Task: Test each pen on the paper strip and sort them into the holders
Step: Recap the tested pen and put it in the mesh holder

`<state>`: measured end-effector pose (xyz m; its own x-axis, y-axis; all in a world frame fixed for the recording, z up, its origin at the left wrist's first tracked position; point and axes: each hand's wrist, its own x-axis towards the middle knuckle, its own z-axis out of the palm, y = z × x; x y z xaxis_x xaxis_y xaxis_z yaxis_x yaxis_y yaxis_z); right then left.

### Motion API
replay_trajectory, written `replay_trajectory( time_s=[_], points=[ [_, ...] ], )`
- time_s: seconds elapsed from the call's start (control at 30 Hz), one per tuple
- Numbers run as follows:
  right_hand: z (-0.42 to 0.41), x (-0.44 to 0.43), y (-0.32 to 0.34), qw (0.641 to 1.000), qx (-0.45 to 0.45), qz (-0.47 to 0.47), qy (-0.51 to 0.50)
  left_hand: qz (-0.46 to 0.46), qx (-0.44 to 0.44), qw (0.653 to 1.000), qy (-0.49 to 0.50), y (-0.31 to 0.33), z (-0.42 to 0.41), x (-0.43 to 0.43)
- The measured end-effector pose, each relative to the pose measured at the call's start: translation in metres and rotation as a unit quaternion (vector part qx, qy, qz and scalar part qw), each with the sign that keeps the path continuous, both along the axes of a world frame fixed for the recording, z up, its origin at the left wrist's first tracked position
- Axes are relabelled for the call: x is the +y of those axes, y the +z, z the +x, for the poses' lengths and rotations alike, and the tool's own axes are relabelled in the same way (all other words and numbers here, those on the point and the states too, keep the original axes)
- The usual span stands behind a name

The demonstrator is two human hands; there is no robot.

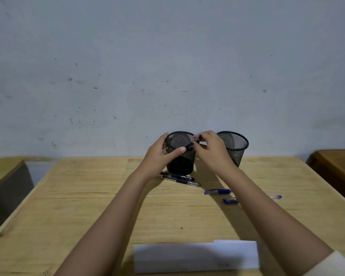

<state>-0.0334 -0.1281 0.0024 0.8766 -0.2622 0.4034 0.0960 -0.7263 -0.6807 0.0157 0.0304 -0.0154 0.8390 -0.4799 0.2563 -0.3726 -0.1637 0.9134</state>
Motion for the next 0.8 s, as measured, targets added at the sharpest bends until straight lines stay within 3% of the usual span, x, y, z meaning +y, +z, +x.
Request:
replay_trajectory(
  time_s=[0.13, 0.37, 0.6, 0.8],
  points=[
    [-0.008, -0.002, 0.000, 1.000, 0.001, 0.031, -0.002, 0.021, -0.009, 1.000, 0.007, 0.004, -0.002, 0.001],
    [-0.051, -0.004, -0.012, 0.998, 0.044, 0.040, 0.028, 0.152, -0.003, 0.985, 0.075, -0.009, -0.027, 0.049],
    [-0.045, 0.025, -0.022, 0.972, 0.162, -0.127, 0.117, 0.372, -0.051, 0.922, 0.094, -0.056, -0.053, 0.114],
    [-0.028, 0.043, -0.026, 0.932, 0.200, -0.268, 0.140, 0.414, -0.082, 0.900, 0.104, -0.057, -0.063, 0.113]
  ],
)
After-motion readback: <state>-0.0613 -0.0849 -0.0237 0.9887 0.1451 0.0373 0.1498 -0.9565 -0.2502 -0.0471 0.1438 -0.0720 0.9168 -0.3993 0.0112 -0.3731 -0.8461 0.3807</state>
